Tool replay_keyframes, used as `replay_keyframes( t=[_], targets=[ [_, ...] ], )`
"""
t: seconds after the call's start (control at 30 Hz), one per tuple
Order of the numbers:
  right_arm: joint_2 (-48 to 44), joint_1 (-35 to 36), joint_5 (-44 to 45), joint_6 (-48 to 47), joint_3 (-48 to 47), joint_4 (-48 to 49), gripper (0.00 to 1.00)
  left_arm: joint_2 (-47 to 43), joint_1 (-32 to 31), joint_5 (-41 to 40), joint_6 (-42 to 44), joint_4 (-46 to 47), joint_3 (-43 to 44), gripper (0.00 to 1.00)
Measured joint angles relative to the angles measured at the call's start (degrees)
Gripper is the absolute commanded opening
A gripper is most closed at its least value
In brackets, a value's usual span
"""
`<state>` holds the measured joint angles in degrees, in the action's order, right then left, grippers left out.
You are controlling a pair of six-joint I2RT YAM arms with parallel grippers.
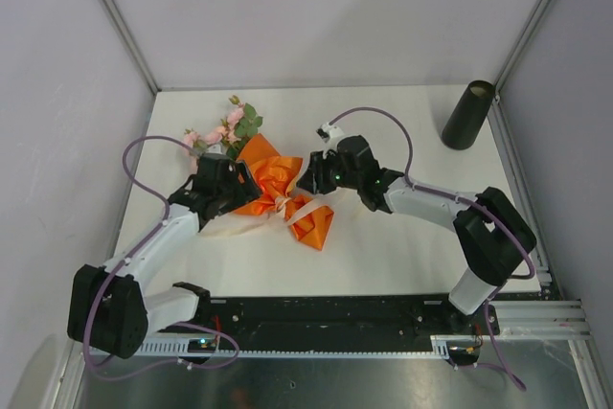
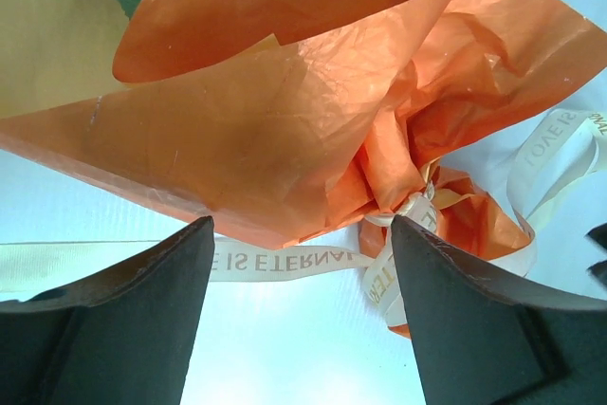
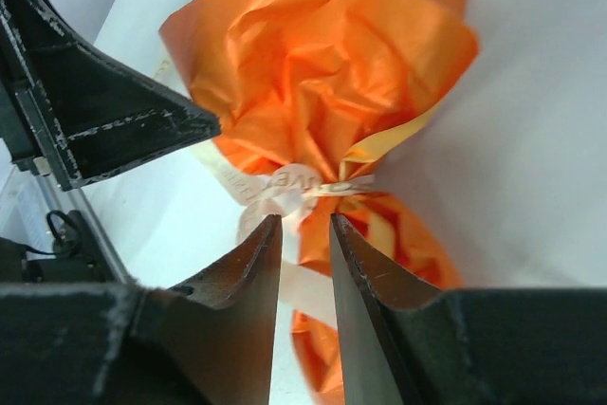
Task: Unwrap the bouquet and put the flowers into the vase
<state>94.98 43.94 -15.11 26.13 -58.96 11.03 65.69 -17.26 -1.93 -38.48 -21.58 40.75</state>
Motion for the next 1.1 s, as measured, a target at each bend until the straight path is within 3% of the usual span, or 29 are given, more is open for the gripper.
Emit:
replay_keyframes(
  t=[0.17,0.47,0.73,0.97,1.1],
  targets=[
    [1.8,-2.3,-3.7,-7.8,-0.1,2.3,0.36,2.2,0.0,-0.1,0.0,0.1,0.0,0.74],
    [9.0,-0.9,-7.5,-20.3,-0.3,6.1,0.37,6.1,0.0,-0.9,0.7,0.1,0.0,0.57],
    [13.2,2.0,-7.1,-27.8,-3.2,9.3,0.36,7.5,0.0,-0.8,1.5,0.1,1.1,0.35],
    [15.4,3.6,-4.7,-31.8,-4.0,10.3,0.35,7.8,0.0,-0.2,2.8,0.0,2.5,0.08],
    [16.3,4.1,-3.3,-33.2,-4.1,10.3,0.35,8.5,0.0,0.5,3.1,0.1,3.0,0.02]
  ],
)
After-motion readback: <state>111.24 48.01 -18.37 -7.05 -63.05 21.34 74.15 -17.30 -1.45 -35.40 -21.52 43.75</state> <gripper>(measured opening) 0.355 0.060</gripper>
